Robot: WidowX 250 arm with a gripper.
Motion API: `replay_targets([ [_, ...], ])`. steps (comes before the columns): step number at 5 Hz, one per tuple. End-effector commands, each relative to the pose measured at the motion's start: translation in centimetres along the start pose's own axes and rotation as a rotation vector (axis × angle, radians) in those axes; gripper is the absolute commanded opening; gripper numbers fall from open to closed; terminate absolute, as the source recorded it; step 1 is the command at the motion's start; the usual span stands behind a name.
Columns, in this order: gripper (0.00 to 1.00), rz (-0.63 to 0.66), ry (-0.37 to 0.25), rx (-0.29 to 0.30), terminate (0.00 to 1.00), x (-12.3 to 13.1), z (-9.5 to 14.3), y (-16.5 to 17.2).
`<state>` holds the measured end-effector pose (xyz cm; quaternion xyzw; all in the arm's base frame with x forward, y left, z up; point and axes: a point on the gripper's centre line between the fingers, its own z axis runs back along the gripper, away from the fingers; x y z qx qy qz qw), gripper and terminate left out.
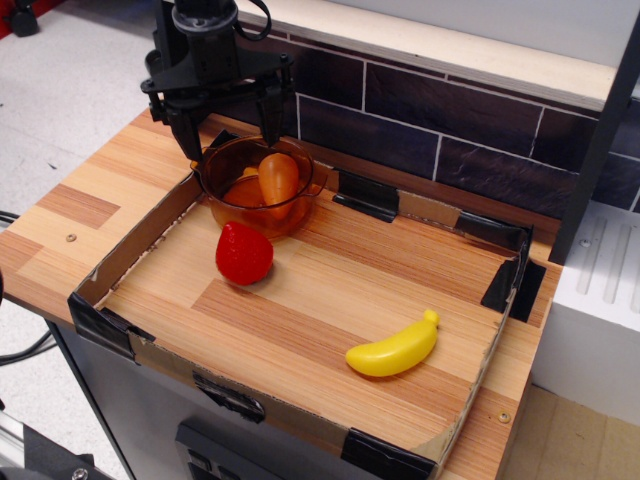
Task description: Take carrot out of pot
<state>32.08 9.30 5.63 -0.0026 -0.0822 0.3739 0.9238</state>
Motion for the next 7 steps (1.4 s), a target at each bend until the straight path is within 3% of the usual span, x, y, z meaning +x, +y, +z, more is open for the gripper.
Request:
replay_targets([
  [1,1.0,0.011,-0.026,-0.04,0.0,0.4,0.3,-0.6],
  [7,1.0,-0.002,-0.041,0.022,0.0,-0.7,-3.4,-0.7],
])
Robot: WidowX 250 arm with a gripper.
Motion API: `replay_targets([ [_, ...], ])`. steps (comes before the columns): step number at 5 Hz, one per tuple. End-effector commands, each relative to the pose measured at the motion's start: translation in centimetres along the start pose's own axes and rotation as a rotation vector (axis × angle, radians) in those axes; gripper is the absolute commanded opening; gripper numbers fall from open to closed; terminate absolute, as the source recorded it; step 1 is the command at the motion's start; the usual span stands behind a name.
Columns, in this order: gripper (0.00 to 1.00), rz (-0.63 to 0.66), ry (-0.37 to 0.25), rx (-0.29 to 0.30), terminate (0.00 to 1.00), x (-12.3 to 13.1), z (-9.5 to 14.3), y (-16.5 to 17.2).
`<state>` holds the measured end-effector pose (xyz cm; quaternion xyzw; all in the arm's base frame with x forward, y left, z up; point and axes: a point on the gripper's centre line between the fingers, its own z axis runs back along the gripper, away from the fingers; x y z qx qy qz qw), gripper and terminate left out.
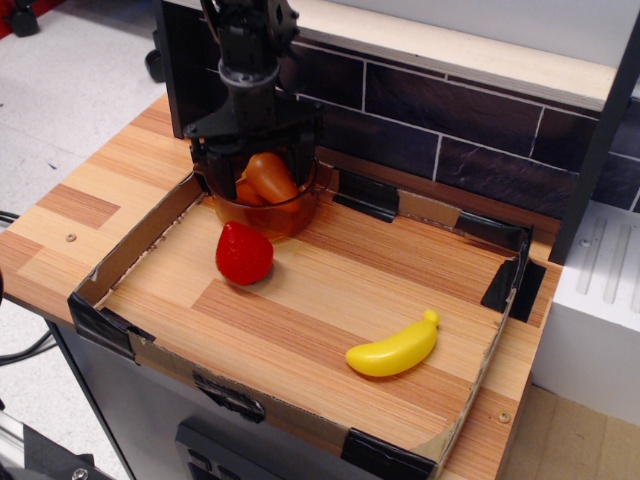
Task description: Take carrot out of pot
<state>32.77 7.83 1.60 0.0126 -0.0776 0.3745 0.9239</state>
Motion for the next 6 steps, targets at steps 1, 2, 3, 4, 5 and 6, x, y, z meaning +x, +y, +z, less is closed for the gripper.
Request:
replay_targets([
  [1,1.0,-0.005,-0.049,-0.005,0.0,0.3,0.2,0.6],
  [2,0.0,-0.009,-0.052,-0.014,0.0,0.3,0.3,0.7],
  [3,0.0,-0.003,-0.07,-0.032,0.0,0.6,1.5,0.9],
  [4,0.0,0.01,-0.15,-0.051,0.0,1.2,3.5,1.0],
  [5,0.0,0.042,-0.191,-0.119,0.0,1.7,6.8,0.6],
  [6,0.0,0.036,-0.208,-0.175,0.0,1.3,9.4,0.2],
])
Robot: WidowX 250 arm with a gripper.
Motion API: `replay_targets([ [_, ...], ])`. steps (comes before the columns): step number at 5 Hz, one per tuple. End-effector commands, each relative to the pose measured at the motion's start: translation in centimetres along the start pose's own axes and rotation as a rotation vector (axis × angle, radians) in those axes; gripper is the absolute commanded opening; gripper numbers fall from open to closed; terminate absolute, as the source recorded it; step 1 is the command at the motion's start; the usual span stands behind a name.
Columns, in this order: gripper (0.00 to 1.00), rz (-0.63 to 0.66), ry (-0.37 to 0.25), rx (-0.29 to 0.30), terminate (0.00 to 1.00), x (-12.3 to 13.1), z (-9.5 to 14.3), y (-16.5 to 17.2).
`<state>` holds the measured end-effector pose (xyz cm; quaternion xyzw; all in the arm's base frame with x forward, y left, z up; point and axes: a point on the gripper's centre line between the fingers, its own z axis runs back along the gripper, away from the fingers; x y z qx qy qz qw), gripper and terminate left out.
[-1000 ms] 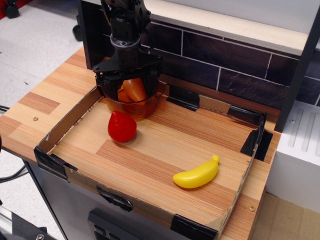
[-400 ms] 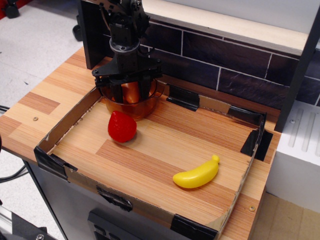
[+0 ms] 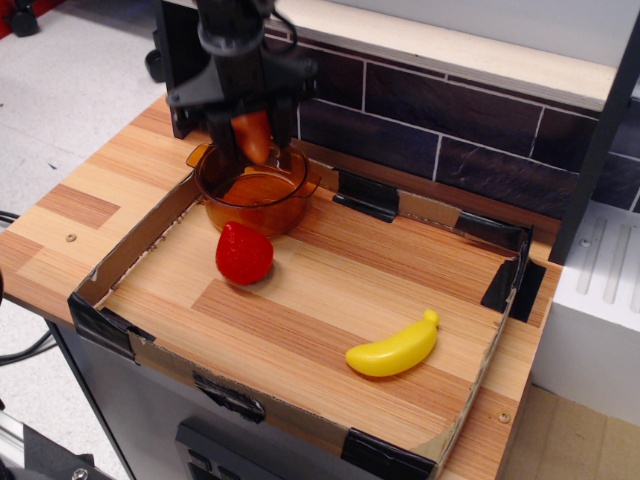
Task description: Take carrot out of pot
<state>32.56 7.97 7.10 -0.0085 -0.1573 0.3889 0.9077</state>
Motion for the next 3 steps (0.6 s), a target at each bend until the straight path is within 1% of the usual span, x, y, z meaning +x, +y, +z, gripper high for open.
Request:
replay_targets([
  [1,0.0,-0.075,0.003,-0.099,0.0,-0.9,4.5,-1.2],
  [2,0.0,-0.199,0.113,-0.081,0.0,-5.4,4.0,-2.2],
  [3,0.0,-0.254,0.156,-0.044,0.0,-8.2,3.0,-2.6],
])
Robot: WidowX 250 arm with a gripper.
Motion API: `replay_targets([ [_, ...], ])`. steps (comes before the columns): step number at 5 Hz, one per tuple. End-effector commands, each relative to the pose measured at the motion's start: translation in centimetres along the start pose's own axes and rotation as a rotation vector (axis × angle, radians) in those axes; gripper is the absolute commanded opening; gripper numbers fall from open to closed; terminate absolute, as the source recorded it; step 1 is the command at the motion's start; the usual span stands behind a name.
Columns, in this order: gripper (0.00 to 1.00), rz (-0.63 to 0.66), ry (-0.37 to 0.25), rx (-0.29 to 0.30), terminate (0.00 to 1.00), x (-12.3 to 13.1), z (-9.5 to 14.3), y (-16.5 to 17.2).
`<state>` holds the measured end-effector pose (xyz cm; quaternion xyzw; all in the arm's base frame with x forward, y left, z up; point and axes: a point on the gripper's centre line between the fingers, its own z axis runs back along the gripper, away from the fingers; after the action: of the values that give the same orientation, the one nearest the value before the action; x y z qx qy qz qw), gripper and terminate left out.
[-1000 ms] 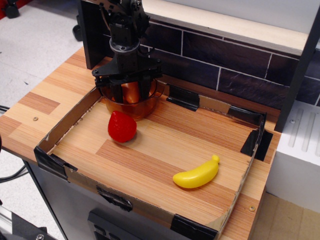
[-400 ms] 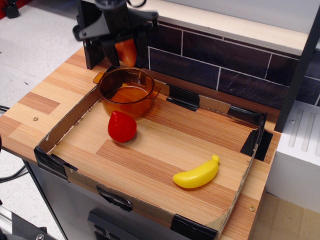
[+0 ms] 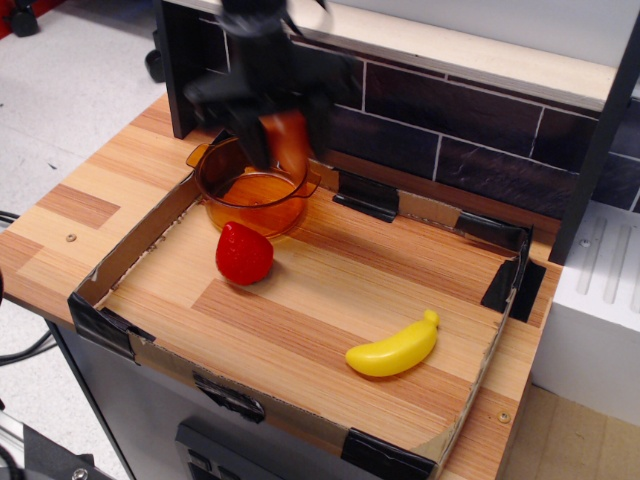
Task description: Take carrot out of pot
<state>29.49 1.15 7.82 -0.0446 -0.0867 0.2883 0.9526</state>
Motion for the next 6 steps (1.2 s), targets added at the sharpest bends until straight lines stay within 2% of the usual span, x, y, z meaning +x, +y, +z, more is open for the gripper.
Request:
replay_targets([
  [1,0.0,-0.088,0.021,0.042,0.0,-3.9,-1.4,-0.9],
  [3,0.0,-0.078,0.055,0.141,0.0,-5.4,-5.1,-1.0],
  [4,0.0,-0.084,0.051,0.144,0.0,-5.8,-5.8,-1.0],
  [5,1.0,-0.066,0.047,0.138,0.0,-5.8,-5.5,-0.8],
  [6,1.0,-0.051,0.055,0.112,0.0,-5.7,-5.2,-0.7],
])
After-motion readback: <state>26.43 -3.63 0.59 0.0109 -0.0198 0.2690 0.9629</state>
